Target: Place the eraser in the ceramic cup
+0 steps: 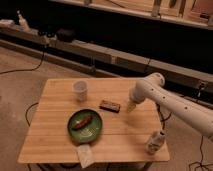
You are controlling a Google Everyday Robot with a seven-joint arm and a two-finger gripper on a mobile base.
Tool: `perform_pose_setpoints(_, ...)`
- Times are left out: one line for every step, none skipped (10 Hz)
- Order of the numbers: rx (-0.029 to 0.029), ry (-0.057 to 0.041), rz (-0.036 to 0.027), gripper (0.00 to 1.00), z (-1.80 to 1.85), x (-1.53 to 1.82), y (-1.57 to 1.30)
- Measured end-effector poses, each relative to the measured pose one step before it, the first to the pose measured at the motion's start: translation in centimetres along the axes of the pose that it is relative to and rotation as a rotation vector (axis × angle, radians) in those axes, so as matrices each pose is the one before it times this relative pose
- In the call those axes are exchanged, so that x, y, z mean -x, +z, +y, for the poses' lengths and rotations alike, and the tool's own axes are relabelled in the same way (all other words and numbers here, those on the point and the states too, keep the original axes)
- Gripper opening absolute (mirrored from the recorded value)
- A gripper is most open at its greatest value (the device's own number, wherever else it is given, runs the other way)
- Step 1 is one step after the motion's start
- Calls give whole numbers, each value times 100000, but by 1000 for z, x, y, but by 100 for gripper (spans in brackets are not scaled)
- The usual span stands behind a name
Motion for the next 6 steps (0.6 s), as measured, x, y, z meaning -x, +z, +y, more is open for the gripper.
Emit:
perform_pose_setpoints(-162, -398, 51, 80, -51, -197, 104)
perform_pose_setpoints(26, 7, -22, 80, 24, 109, -56)
perform_pose_setpoints(-887, -248, 529, 80, -138, -61, 138)
perform_pose_setpoints(-2143, -926, 1307, 80, -347, -488, 579)
perform_pose_setpoints(-3408, -1632, 2172, 80, -510, -970, 1074)
perform_pose_setpoints(-3944, -1547, 3062, 80, -421, -1161, 1326)
